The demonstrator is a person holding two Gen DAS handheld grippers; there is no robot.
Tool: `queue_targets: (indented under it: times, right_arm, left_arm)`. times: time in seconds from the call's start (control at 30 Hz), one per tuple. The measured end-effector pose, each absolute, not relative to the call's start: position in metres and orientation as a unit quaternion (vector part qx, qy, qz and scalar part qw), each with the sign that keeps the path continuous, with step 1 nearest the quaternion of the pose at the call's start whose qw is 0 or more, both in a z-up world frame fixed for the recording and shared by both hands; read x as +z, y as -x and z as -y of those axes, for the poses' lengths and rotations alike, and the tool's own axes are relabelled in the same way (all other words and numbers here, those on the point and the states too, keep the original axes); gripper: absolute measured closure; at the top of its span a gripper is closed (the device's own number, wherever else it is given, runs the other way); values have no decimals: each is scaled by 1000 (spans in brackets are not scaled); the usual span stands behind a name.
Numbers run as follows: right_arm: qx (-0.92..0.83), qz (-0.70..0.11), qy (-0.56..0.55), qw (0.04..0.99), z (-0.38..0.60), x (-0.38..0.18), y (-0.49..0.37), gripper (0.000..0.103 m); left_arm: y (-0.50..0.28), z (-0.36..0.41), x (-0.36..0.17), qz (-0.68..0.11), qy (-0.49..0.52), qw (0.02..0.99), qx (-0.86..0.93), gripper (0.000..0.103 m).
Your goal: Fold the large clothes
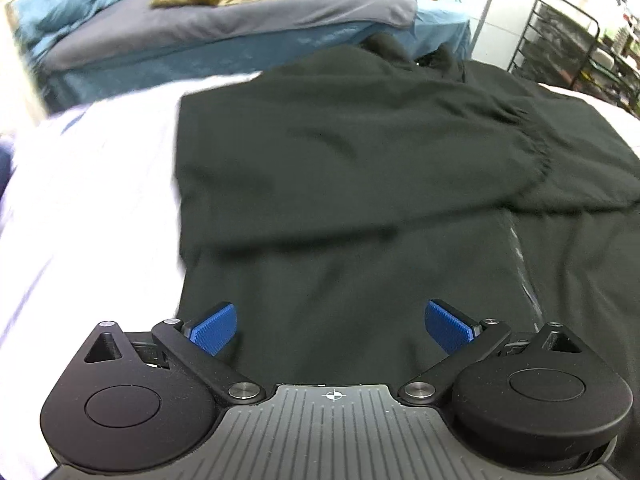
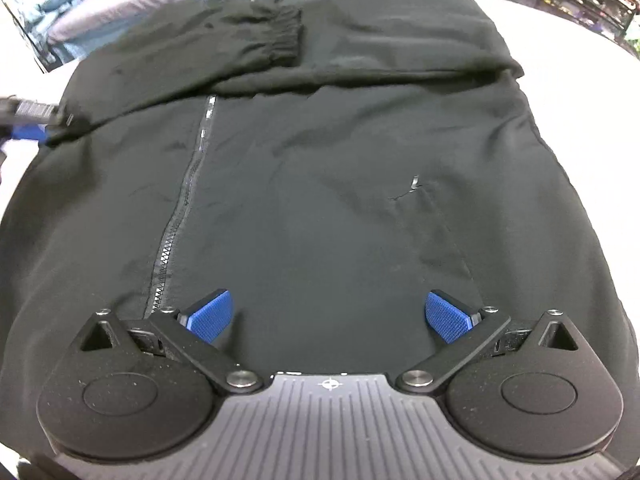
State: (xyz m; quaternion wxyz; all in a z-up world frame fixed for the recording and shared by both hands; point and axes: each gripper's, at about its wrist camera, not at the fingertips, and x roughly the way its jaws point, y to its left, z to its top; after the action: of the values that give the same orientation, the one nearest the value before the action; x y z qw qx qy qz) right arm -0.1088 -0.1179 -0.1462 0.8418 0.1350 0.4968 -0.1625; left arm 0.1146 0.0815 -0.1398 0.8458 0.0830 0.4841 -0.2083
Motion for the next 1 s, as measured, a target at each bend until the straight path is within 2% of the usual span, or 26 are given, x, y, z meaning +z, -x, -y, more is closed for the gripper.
queue_targets:
  times: [0.23, 0.33, 0.77, 0.9, 1.0]
  right_arm:
    - [-134, -462, -196, 855, 142, -143, 150, 6]
    - [-125, -464, -197, 855, 152, -143, 169, 13]
    - [-131, -434, -194, 870, 212, -131, 267, 14]
    - [-139, -444, -184, 866, 231, -132, 297, 29]
    - [-142, -453, -195, 858, 244, -136, 310, 31]
  left_arm:
    - [-38, -144, -143, -542, 11, 829, -141, 0]
    - [-11, -168, -145, -554, 28, 824, -116, 0]
    - [37, -225, -143, -560, 81, 822, -63, 0]
    - [54, -229, -151, -565, 106, 814, -76, 0]
    - [65, -226, -156, -573, 105, 808, -93, 0]
